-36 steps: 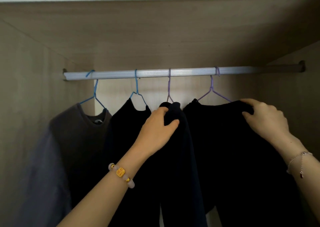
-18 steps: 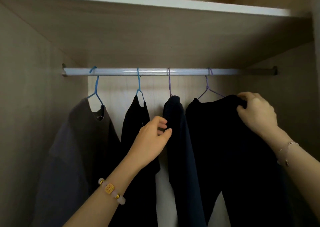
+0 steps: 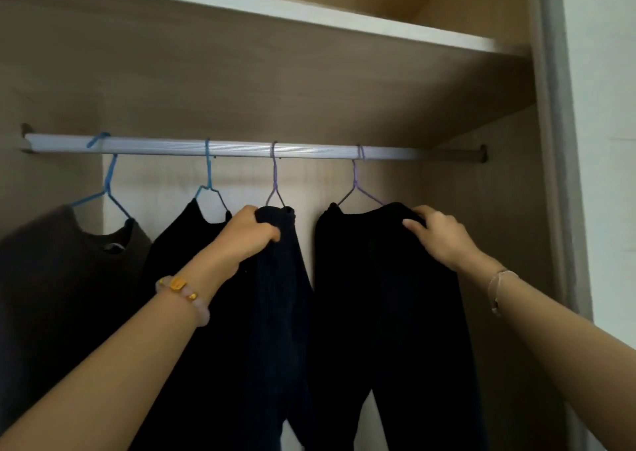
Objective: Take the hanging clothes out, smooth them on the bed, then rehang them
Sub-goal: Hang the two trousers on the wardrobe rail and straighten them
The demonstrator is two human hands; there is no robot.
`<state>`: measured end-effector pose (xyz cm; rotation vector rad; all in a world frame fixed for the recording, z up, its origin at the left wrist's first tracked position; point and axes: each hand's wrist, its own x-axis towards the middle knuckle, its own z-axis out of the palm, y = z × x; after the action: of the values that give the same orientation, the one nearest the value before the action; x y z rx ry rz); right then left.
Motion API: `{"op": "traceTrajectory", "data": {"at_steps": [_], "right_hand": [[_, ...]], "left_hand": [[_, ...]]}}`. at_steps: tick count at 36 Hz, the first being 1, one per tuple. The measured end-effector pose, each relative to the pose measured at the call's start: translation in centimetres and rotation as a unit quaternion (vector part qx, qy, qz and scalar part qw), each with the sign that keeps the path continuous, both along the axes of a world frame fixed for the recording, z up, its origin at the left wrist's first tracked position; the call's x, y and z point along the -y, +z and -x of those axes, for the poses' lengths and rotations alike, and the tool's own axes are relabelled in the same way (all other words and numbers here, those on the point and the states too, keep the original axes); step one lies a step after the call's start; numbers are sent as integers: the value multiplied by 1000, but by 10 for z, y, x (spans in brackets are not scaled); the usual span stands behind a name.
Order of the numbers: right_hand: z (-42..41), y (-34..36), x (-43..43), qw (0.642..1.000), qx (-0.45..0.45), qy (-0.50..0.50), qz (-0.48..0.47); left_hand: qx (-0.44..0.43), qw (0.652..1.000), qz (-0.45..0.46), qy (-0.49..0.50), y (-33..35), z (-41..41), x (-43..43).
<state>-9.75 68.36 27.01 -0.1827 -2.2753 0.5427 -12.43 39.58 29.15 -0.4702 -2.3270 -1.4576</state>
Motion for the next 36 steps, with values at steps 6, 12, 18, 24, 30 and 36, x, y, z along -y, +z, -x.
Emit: {"op": "traceTrajectory", "data": {"at_steps": [6, 12, 18, 24, 30, 36], "right_hand": [[6, -4, -26, 999, -14, -26, 31], [10, -3, -39, 989, -47, -45, 131], [12, -2, -47, 976, -57, -104, 183], [13, -4, -55, 979, -26, -90, 179], [10, -2, -60, 979, -1, -33, 203], [12, -2, -59, 974, -9, -14, 224]], "left_hand": [[21, 999, -37, -19, -3, 13, -11], [8, 999, -48, -14, -6, 18, -30], [-8, 998, -59, -16, -9, 20, -43], [-25, 997, -64, -17, -11, 21, -47], [-39, 999, -24, -18, -11, 20, -64], [-44, 998, 16, -35, -10, 19, -93]]}}
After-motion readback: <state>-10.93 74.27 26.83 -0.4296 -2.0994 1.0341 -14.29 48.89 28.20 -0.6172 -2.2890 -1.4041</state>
